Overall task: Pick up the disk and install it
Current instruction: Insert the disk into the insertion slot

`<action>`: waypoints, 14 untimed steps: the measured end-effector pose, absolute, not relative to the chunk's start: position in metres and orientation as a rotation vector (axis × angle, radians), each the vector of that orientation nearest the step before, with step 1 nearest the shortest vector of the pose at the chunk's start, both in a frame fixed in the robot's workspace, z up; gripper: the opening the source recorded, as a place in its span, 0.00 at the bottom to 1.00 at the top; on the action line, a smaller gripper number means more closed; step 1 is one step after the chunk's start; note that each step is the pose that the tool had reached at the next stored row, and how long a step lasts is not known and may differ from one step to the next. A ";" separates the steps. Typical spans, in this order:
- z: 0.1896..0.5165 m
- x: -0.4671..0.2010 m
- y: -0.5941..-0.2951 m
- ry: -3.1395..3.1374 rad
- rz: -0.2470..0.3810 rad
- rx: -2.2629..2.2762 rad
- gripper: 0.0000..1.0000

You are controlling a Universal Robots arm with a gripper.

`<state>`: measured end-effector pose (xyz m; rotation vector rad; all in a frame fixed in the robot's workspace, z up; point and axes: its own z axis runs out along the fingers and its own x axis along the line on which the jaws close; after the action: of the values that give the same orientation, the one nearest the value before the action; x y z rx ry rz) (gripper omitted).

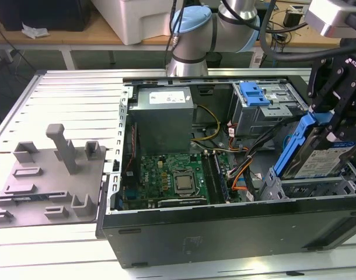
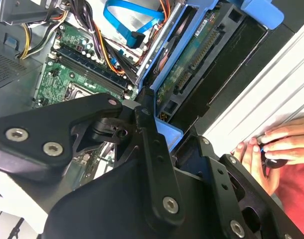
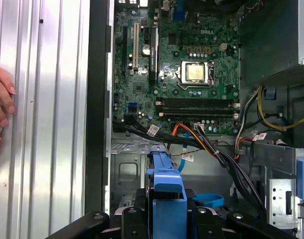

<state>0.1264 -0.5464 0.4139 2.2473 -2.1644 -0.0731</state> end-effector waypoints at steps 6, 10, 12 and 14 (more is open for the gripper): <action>0.411 0.126 -0.546 -2.164 -0.073 2.248 0.37; 0.410 0.126 -0.546 -2.163 -0.073 2.248 0.37; 0.409 0.126 -0.546 -2.163 -0.073 2.249 0.37; 0.409 0.126 -0.546 -2.163 -0.073 2.249 0.37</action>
<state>0.1264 -0.5464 0.4089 2.2489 -2.1627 -0.0731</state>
